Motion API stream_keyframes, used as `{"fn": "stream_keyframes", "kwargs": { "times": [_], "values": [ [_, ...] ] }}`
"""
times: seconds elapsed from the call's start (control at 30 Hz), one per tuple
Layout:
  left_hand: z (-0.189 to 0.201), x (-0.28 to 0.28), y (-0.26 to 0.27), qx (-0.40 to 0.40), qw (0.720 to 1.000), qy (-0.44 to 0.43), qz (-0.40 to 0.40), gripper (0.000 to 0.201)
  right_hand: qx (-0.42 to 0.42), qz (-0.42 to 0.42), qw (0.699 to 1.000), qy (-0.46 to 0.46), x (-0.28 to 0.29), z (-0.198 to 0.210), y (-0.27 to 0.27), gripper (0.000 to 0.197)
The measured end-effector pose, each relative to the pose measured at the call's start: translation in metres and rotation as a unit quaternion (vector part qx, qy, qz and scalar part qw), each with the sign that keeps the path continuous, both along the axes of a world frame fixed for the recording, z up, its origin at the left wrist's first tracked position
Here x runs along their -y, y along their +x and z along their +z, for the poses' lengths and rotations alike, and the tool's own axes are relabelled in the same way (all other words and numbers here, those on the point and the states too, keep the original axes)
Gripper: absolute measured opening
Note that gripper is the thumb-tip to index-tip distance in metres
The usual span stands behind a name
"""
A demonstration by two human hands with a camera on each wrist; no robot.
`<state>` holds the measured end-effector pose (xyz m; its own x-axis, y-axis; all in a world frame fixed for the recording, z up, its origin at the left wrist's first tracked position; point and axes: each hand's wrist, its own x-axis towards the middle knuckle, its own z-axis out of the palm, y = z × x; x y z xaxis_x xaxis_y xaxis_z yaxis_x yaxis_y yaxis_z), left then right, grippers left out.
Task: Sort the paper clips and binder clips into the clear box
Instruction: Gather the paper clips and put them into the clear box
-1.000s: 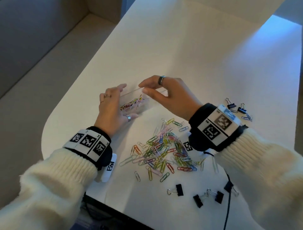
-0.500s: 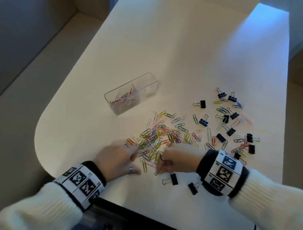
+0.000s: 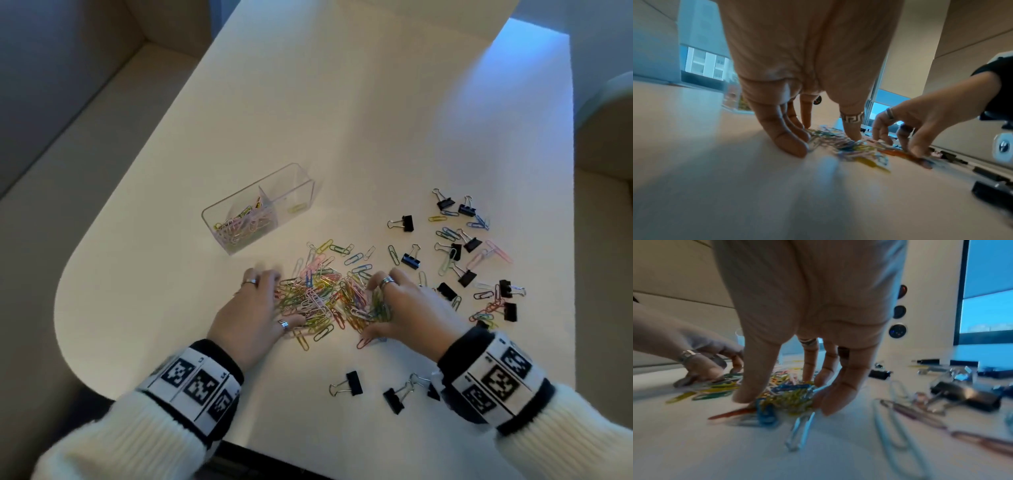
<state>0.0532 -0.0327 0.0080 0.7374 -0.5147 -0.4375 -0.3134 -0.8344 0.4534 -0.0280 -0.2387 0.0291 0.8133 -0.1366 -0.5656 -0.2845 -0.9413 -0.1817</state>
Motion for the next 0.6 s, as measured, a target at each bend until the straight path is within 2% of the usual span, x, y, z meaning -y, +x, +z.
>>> {"fn": "stream_keyframes", "kwargs": {
  "times": [0.1,0.2,0.3,0.37,0.47,0.6],
  "values": [
    [-0.002,0.021,-0.006,-0.033,0.997,-0.070,-0.018,0.064,0.021,-0.046,0.995,0.081,-0.007,-0.003,0.002,0.063],
    [-0.002,0.027,-0.001,0.016,0.996,-0.090,0.010,0.052,0.073,-0.069,0.988,0.115,-0.009,0.002,0.010,0.069],
    [-0.005,0.027,0.002,0.001,0.997,-0.070,-0.028,0.046,0.083,-0.019,0.992,0.092,-0.010,-0.001,0.019,0.095],
    [-0.004,0.028,0.003,-0.011,0.994,-0.101,-0.048,0.042,0.070,0.042,0.994,0.071,-0.014,-0.007,0.024,0.104],
    [0.009,0.027,0.009,0.045,0.983,-0.176,-0.018,0.032,0.059,0.088,0.993,0.061,-0.021,-0.014,0.031,0.094],
    [0.037,0.019,0.028,0.173,0.951,-0.251,0.053,0.027,0.069,0.051,0.989,0.117,-0.020,-0.015,0.041,0.060]
  ]
}}
